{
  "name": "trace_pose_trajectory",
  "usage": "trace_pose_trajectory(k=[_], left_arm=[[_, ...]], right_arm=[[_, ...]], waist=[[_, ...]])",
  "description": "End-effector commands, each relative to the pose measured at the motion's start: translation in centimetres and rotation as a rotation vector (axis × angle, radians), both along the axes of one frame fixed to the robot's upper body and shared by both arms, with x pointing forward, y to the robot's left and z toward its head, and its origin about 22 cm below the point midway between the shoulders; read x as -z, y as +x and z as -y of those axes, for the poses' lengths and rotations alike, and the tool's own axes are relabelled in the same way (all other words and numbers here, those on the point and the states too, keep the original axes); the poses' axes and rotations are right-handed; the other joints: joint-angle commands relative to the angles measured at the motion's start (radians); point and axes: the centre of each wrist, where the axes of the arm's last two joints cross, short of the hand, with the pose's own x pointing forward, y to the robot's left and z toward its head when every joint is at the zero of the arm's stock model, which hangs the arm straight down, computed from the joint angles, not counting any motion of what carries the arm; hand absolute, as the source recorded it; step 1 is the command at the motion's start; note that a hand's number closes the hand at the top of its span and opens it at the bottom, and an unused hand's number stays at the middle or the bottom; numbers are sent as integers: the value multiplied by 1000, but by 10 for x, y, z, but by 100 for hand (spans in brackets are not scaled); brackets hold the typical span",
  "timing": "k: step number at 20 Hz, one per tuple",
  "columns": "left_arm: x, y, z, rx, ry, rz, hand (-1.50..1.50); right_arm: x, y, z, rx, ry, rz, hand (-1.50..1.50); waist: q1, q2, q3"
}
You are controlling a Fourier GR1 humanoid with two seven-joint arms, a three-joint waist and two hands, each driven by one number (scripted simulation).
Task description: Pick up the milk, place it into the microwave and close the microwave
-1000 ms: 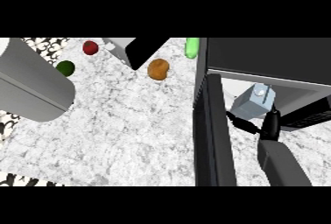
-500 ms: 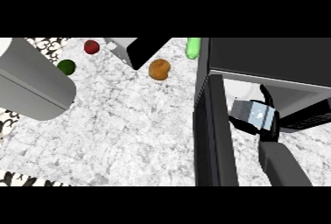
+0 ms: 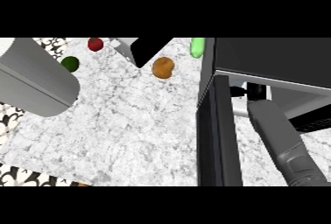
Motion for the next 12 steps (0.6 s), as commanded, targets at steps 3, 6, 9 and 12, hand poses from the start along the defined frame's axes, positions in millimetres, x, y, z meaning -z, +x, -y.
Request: trace_pose_trajectory(k=[3,6,9,12], left_arm=[[4,3,2,-25,-9,-13,-150],[7,4,4,-21,-27,-42,-150],[11,6,7,-16,-35,-58,-150],[18,11,14,-4,-39,-55,-150]], right_arm=[[-73,45,-36,-71,105,-10,-150],[-87,52,-27,-67,103,5,-150],[-86,53,-27,-87,43,-42,-150],[-85,52,-11,-126,89,-50,-150]], waist=[[-39,-11,7],[-64,-11,7],[-69,-13,5],[-93,-18,6]])
